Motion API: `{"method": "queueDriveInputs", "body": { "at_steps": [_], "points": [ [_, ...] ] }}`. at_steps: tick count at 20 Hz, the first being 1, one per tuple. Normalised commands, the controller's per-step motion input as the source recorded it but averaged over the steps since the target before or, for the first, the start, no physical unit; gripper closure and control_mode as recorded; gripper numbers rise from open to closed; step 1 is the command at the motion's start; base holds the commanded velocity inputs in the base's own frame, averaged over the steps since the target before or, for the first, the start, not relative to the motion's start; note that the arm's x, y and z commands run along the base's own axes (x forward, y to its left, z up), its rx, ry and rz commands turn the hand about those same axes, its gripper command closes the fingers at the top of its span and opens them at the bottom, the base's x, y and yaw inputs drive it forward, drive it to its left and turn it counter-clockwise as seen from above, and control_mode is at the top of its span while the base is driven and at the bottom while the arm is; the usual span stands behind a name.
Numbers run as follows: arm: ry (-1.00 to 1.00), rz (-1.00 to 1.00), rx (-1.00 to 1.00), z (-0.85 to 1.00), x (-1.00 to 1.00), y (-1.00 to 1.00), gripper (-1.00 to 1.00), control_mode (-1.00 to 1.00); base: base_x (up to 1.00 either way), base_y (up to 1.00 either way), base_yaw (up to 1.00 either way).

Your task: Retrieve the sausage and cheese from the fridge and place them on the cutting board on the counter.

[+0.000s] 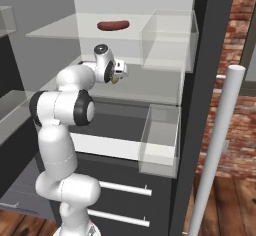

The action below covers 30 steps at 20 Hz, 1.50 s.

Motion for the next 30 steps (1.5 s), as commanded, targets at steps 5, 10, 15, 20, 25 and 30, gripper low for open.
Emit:
{"method": "queueDriveInputs", "body": {
  "at_steps": [5,10,15,20,25,30],
  "points": [
    [0.02,0.00,0.01,0.00,-0.07,-0.03,1.00,-1.00,0.00,0.00,0.00],
    [0.11,-0.08,0.04,-0.04,-0.28,-0.06,1.00,-1.00,0.00,0.00,0.00],
    [0.05,-0.05,0.17,0.08,-0.48,-0.10,1.00,-1.00,0.00,0.00,0.00],
    [-0.01,0.00,0.23,0.21,-0.81,-0.17,1.00,-1.00,0.00,0.00,0.00],
    [-0.10,0.00,0.17,0.21,-0.94,-0.04,1.00,-1.00,0.00,0.00,0.00],
    [-0.15,0.02,0.03,0.35,-0.85,-0.01,1.00,-1.00,0.00,0.00,0.00]
  ]
}}
